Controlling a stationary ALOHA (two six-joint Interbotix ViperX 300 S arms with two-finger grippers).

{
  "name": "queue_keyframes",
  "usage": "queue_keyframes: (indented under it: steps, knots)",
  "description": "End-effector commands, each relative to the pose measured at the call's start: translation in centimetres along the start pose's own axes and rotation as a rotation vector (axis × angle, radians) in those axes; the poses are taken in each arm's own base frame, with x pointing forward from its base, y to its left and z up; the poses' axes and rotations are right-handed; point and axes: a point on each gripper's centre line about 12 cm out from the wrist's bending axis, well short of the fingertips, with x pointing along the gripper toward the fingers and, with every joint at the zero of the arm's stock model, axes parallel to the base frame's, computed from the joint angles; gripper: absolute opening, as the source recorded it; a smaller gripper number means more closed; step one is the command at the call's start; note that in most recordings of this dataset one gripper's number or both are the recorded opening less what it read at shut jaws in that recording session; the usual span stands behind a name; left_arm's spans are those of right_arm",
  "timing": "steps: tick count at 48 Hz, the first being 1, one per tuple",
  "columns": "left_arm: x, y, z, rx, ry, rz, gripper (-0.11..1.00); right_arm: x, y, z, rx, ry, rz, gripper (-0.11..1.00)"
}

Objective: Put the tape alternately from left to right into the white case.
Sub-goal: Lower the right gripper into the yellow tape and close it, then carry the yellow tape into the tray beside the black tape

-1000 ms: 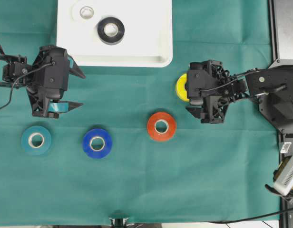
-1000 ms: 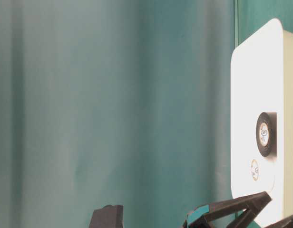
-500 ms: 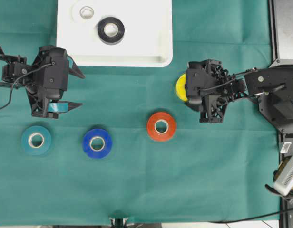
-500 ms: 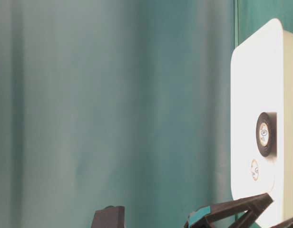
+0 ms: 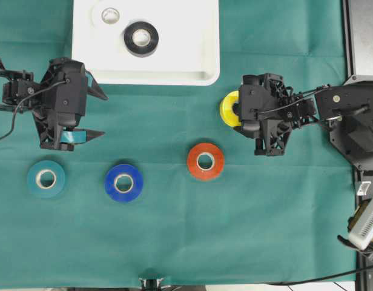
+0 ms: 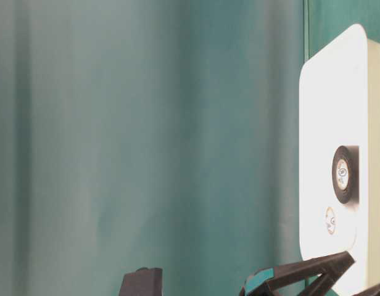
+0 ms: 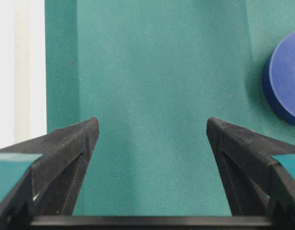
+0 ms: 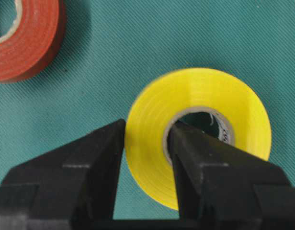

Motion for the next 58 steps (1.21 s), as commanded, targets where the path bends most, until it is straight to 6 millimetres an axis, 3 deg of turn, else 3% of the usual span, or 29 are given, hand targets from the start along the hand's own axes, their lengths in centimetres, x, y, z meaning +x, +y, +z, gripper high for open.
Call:
queue_keyframes:
  steps: [1, 28, 45, 58]
  knots:
    - [-0.3, 0.0, 0.7, 0.000, -0.026, 0.001, 0.98, -0.7, 0.2, 1.2, 0.000, -0.040, 0.006, 0.02]
    - [-0.4, 0.0, 0.8, 0.000, -0.032, 0.001, 0.98, -4.8, -0.3, 2.6, 0.011, -0.076, -0.042, 0.02]
    - [-0.4, 0.0, 0.8, 0.000, -0.031, 0.001, 0.98, -4.6, -2.9, 6.4, 0.018, -0.132, -0.125, 0.02]
    - [-0.3, 0.0, 0.8, 0.000, -0.031, 0.001, 0.98, -2.5, -5.5, 9.4, 0.001, -0.116, -0.204, 0.02]
